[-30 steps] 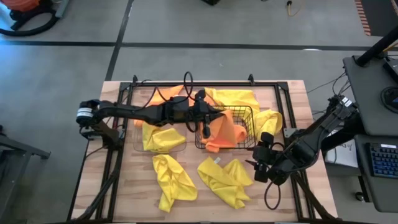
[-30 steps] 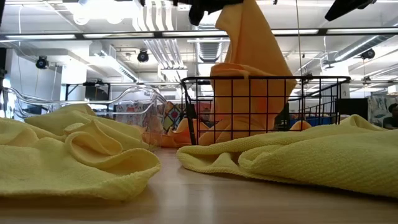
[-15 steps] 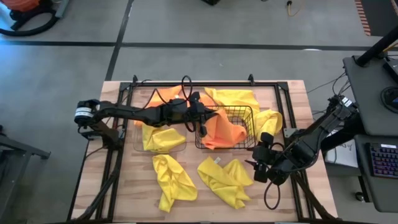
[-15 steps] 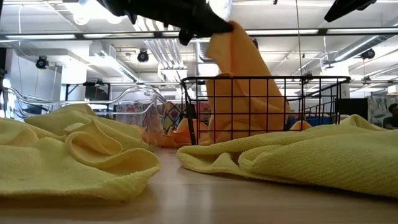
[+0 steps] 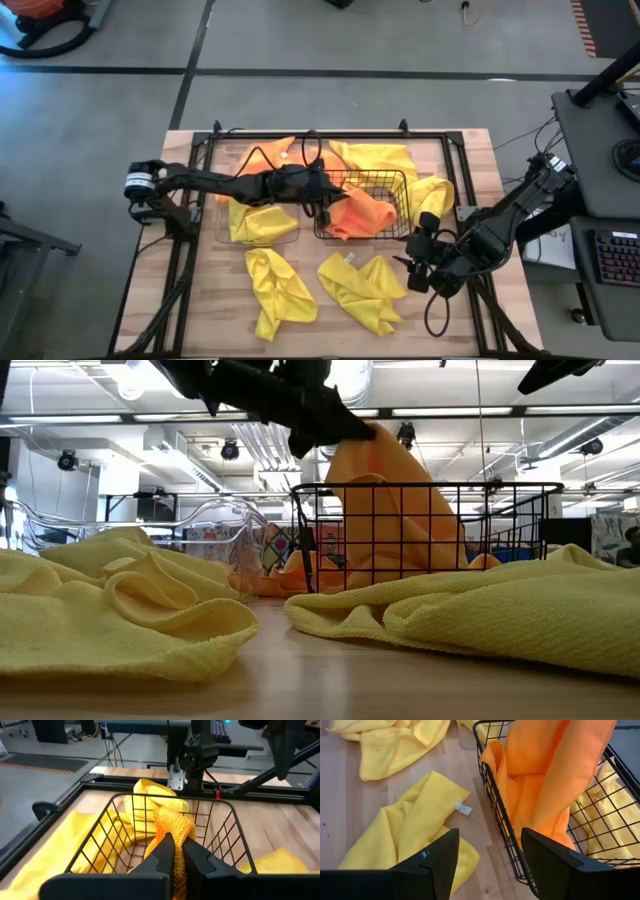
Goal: Sort microfiber towel by color & place in baskets
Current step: Put the orange towel into the black wire basket
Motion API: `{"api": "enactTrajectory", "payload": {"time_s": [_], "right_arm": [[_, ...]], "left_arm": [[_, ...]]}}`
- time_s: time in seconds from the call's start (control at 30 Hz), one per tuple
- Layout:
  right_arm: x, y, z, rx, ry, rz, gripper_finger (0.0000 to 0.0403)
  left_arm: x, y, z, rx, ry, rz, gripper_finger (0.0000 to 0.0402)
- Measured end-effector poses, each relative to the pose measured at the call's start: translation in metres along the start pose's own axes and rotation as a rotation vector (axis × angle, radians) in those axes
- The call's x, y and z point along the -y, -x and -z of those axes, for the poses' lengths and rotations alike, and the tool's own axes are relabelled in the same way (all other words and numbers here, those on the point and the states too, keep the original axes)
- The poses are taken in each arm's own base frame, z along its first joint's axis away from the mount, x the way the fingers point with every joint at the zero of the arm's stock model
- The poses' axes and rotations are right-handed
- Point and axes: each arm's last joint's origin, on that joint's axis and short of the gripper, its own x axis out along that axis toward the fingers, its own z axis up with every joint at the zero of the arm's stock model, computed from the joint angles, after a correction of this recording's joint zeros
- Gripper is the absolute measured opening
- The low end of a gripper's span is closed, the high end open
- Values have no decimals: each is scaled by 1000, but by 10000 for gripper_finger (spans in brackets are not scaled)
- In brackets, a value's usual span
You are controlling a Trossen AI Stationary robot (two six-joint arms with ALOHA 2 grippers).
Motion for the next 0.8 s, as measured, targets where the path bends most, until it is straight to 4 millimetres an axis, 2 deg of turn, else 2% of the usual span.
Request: {"api": "enactTrajectory", "payload": {"time_s": [0.3,0.6,0.8], "right_arm": [[0,-2,2,11,4,20,210],[0,-2,1,18,0,18,210],[0,-2,0,35,-5,28,210]], "left_arm": [[2,-13,15,-44,76,14,0],[2,-26,42,-181,133,12,0],[1,-28,53,-253,166,-1,0]]}}
